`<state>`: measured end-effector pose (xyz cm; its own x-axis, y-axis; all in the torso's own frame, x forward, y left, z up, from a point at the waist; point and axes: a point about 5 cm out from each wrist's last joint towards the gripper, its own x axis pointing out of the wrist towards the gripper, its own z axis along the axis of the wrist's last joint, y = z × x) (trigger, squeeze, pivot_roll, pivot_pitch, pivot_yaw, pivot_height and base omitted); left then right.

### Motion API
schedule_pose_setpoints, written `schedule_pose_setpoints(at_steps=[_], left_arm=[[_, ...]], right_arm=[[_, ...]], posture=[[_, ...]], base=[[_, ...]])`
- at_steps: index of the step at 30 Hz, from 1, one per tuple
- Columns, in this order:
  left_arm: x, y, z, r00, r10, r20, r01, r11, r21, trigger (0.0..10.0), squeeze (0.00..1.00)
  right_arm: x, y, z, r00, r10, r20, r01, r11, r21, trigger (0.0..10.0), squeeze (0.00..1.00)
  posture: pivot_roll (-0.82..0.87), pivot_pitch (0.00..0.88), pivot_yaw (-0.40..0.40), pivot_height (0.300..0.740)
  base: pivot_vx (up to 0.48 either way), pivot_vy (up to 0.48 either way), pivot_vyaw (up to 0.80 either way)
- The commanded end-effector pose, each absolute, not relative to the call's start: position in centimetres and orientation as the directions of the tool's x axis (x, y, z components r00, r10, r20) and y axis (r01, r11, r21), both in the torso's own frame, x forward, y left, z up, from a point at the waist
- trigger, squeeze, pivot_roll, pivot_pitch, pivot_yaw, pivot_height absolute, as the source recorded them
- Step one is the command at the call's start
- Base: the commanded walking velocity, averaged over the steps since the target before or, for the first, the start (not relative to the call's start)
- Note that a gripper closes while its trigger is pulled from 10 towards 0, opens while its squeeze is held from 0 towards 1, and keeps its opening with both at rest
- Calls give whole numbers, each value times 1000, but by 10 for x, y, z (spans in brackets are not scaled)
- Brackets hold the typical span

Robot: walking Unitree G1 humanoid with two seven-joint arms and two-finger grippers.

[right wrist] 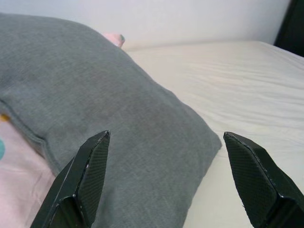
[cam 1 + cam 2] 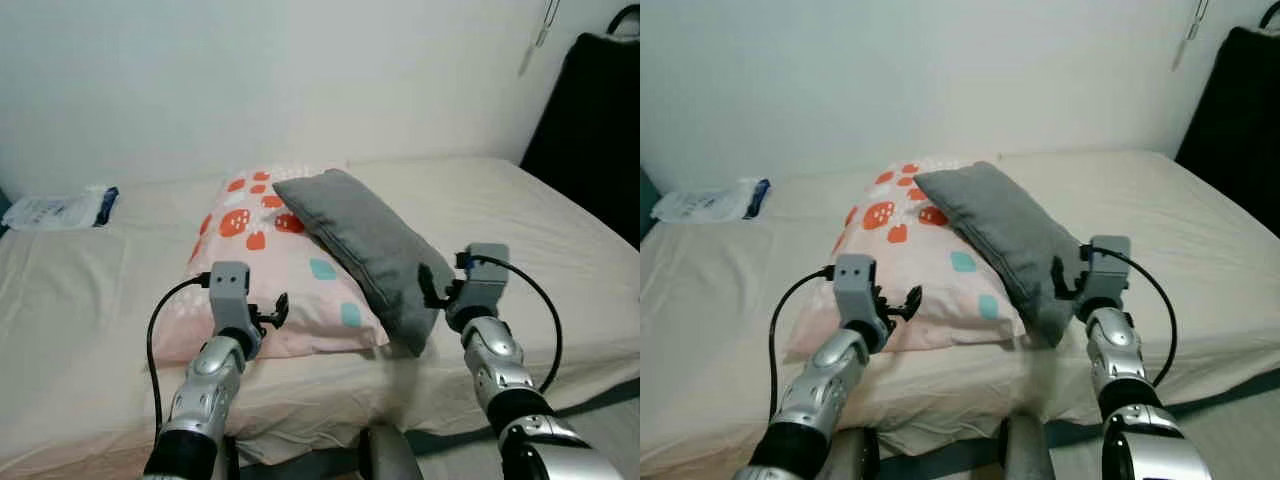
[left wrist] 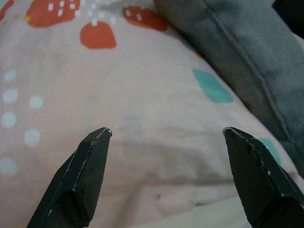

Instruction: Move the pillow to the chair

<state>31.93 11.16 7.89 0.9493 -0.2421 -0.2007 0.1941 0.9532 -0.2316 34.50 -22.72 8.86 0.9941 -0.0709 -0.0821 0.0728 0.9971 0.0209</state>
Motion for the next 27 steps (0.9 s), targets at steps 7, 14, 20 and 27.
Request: schedule_pose_setpoints(at_steps=[7,14,20,27], left_arm=[[319,113,73,945,-220,-242,178,967,-183,10000,0],[316,114,70,943,-218,-251,176,968,-178,10000,0],[314,114,68,942,-218,-257,178,970,-168,10000,0],[313,116,67,939,-219,-265,183,971,-154,10000,0]], right_arm=[[344,-224,83,993,-63,-104,68,997,41,10000,0],[343,-220,78,992,-33,-122,45,994,96,10000,0],[341,-217,74,991,-26,-134,42,992,116,10000,0],[337,-213,67,988,-20,-155,42,989,141,10000,0]], posture=[[-23,0,-60,588],[-18,0,-62,583],[-15,0,-57,568],[-10,0,-49,568]], base=[[0,0,0],[0,0,0],[0,0,0],[0,0,0]])
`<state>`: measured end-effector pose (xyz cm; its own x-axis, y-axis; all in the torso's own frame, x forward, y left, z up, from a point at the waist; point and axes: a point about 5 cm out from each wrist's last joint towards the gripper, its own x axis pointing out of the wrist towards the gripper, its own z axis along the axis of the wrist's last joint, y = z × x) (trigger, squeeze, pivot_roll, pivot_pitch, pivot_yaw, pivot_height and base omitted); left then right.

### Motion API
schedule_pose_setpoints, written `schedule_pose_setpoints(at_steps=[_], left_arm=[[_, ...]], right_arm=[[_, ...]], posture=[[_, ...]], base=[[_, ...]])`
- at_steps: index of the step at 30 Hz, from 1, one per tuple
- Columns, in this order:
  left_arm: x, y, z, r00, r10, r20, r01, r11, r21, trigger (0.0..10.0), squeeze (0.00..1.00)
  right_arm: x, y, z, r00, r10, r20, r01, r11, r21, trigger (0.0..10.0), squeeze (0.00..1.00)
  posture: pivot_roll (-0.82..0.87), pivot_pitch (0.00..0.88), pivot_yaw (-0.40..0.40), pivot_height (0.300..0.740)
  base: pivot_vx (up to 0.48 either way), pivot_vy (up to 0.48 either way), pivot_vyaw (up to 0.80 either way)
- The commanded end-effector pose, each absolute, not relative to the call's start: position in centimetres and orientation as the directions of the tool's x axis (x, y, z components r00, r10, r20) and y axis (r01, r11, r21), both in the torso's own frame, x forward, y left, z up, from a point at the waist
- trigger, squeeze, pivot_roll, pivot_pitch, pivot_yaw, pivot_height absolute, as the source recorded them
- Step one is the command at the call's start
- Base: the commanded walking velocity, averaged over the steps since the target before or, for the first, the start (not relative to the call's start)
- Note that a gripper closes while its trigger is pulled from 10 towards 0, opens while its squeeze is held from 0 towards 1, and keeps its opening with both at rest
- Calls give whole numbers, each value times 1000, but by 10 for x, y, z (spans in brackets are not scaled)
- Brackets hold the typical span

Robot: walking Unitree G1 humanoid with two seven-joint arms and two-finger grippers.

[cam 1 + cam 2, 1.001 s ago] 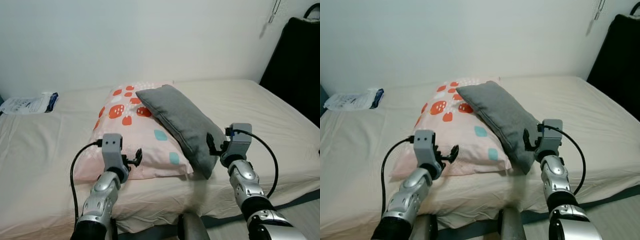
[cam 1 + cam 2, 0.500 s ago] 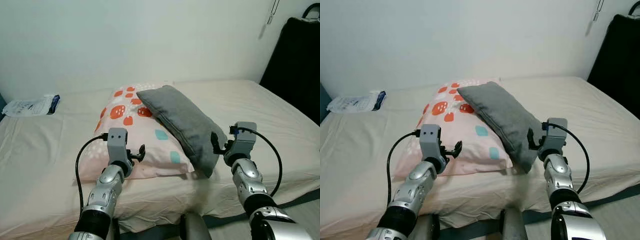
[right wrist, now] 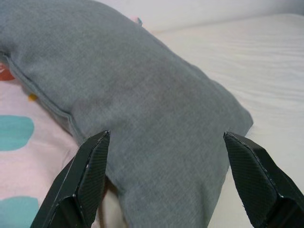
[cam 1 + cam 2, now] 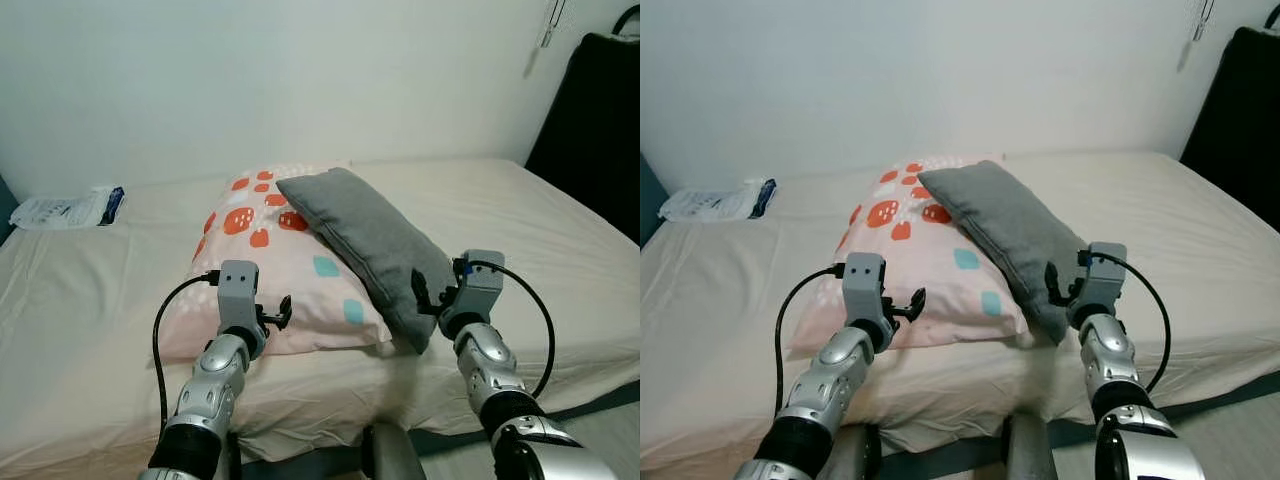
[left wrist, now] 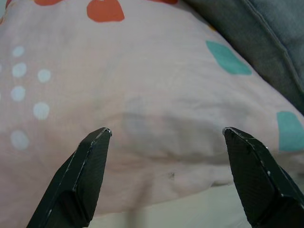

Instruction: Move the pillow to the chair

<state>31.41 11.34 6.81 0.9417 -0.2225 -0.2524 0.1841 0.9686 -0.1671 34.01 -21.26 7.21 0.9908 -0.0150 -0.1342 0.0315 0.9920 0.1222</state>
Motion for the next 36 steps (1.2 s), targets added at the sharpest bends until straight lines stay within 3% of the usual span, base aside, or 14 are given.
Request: schedule_pose_setpoints(at_steps=[1,18,28,36], left_arm=[[313,117,67,939,-220,-266,184,971,-153,10000,0],[308,126,66,934,-226,-277,212,974,-79,10000,0],[306,136,70,919,-262,-294,276,961,4,10000,0],[304,137,70,910,-281,-304,299,954,14,10000,0]], right_arm=[[337,-212,66,987,-16,-157,40,988,147,10000,0],[332,-200,60,993,13,-117,16,970,241,10000,0],[328,-186,56,996,14,-86,15,946,323,10000,0],[323,-186,47,990,-11,-141,53,954,297,10000,0]], posture=[[-7,0,-44,568],[31,0,18,568],[67,0,111,603],[66,0,120,613]], base=[[0,0,0],[0,0,0],[0,0,0],[0,0,0]])
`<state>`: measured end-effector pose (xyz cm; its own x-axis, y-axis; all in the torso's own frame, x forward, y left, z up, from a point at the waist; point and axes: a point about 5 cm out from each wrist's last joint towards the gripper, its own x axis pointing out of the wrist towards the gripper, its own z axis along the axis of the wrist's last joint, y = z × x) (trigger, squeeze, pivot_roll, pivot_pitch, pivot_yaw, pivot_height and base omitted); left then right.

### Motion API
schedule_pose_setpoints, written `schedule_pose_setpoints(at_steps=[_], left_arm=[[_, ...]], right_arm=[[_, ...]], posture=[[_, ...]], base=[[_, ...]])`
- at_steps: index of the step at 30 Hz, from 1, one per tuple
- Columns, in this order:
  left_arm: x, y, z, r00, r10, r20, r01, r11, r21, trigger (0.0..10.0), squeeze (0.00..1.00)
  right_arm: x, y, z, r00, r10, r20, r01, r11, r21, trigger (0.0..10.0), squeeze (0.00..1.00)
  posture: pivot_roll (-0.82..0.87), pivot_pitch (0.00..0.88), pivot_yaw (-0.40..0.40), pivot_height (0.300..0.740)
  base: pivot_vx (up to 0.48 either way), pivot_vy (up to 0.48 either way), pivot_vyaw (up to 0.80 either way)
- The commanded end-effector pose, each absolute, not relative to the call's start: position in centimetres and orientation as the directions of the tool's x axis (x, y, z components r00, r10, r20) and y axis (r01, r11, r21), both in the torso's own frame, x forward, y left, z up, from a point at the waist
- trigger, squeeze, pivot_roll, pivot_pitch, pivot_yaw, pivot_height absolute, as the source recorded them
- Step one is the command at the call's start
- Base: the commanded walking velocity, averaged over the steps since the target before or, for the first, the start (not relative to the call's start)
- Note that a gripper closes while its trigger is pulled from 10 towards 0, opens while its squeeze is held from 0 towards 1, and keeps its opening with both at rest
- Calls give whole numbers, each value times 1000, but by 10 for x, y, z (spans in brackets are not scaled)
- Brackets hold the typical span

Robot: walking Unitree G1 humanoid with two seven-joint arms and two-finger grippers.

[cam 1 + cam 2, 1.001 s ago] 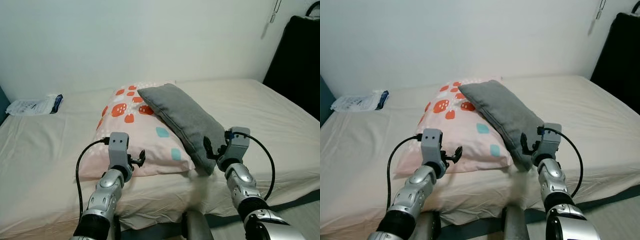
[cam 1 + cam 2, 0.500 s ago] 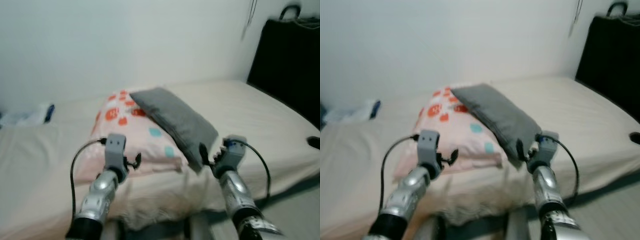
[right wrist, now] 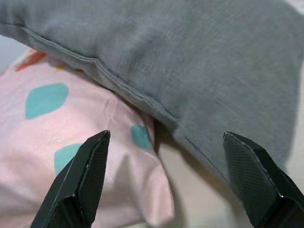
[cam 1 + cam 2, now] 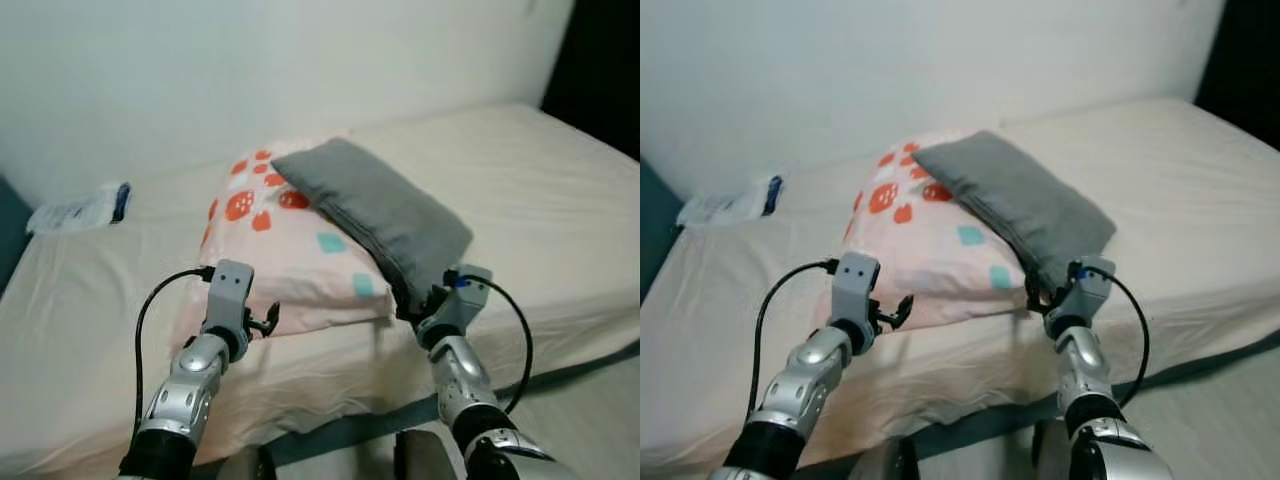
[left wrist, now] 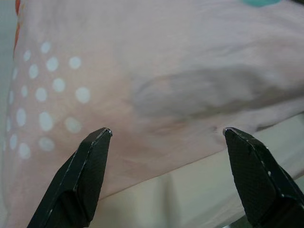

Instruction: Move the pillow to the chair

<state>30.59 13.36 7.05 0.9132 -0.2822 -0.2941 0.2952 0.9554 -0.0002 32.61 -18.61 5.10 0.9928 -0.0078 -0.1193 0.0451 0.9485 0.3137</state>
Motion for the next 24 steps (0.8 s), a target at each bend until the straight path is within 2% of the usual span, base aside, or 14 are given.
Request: schedule_pose_setpoints(at_steps=[1,13,24], left_arm=[[304,137,70,910,-281,-304,299,954,14,10000,0],[296,138,57,930,-187,-318,190,982,-24,10000,0],[299,137,57,936,-158,-314,157,987,-30,10000,0]], right_arm=[[323,-186,47,990,-11,-141,53,954,297,10000,0],[325,-187,47,982,75,-173,-31,969,247,10000,0],[330,-187,52,982,84,-172,-41,971,236,10000,0]], posture=[[66,0,120,613],[24,0,18,613],[17,0,-10,613]], base=[[0,0,0],[0,0,0],[0,0,0]])
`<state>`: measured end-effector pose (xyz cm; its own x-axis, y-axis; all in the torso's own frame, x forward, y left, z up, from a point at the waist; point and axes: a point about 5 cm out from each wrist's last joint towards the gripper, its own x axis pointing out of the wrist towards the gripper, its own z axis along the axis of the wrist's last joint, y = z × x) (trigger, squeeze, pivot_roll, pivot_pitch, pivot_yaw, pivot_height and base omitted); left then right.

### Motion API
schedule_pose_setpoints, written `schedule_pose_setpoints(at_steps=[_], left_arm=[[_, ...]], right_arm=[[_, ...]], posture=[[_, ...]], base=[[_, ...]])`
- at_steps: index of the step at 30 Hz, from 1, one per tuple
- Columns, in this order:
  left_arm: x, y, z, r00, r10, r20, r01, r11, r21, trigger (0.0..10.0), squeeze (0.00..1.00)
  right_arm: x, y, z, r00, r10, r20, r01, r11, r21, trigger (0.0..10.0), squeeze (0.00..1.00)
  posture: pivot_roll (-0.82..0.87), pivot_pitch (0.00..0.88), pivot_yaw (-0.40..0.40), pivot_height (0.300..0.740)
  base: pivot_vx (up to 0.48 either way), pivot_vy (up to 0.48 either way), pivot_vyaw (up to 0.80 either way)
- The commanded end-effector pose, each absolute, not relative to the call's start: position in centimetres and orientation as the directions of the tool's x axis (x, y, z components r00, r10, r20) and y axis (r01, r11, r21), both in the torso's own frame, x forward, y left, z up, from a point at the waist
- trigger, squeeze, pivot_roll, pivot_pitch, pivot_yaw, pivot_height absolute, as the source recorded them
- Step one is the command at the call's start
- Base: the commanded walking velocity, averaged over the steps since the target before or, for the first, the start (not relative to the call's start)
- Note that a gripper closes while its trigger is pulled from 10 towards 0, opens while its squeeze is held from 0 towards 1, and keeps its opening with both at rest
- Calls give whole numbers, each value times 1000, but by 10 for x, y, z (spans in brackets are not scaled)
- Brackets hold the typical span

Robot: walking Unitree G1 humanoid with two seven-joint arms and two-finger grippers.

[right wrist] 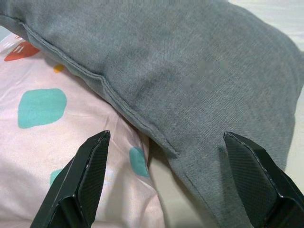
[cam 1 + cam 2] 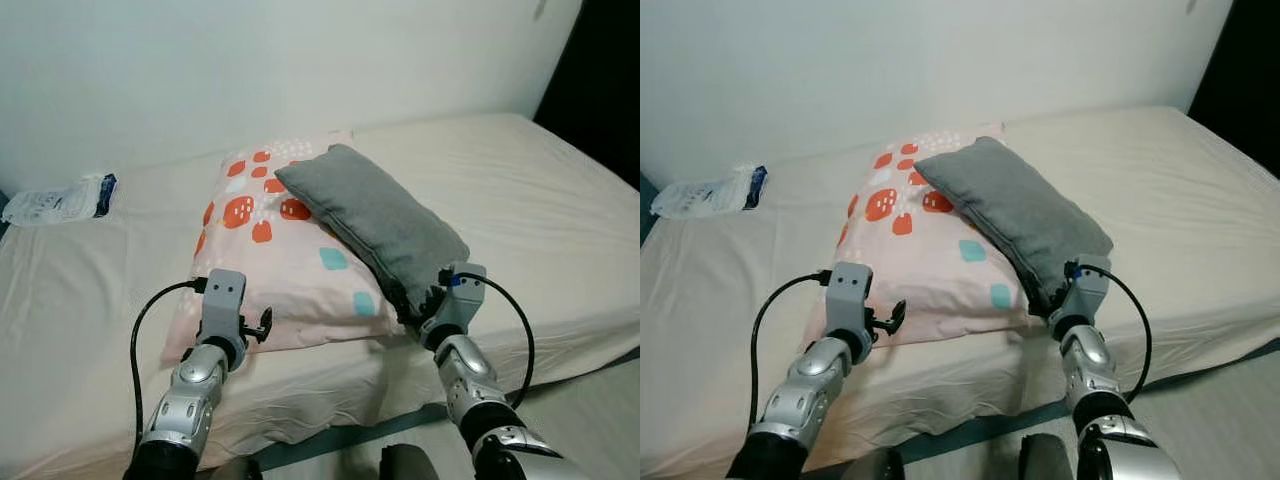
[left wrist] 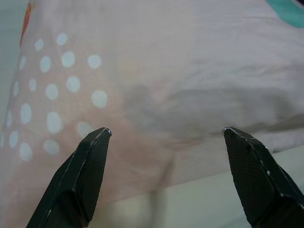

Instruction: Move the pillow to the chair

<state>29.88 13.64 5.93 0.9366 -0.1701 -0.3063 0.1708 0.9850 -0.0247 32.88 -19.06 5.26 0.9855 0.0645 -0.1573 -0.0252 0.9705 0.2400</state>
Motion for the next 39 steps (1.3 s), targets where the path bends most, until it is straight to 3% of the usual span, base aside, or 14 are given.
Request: schedule_pose_setpoints(at_steps=[1,8,39], left_arm=[[299,137,57,936,-158,-314,157,987,-30,10000,0],[299,141,50,935,-119,-334,138,990,35,10000,0],[302,144,44,932,-107,-346,128,991,39,10000,0]], right_arm=[[330,-187,52,982,84,-172,-41,971,236,10000,0],[327,-191,44,969,45,-245,6,979,205,10000,0],[317,-186,32,964,33,-262,24,978,209,10000,0]], posture=[[17,0,-10,613],[12,0,-18,613],[11,0,-11,613]], base=[[0,0,0],[0,0,0],[0,0,0]])
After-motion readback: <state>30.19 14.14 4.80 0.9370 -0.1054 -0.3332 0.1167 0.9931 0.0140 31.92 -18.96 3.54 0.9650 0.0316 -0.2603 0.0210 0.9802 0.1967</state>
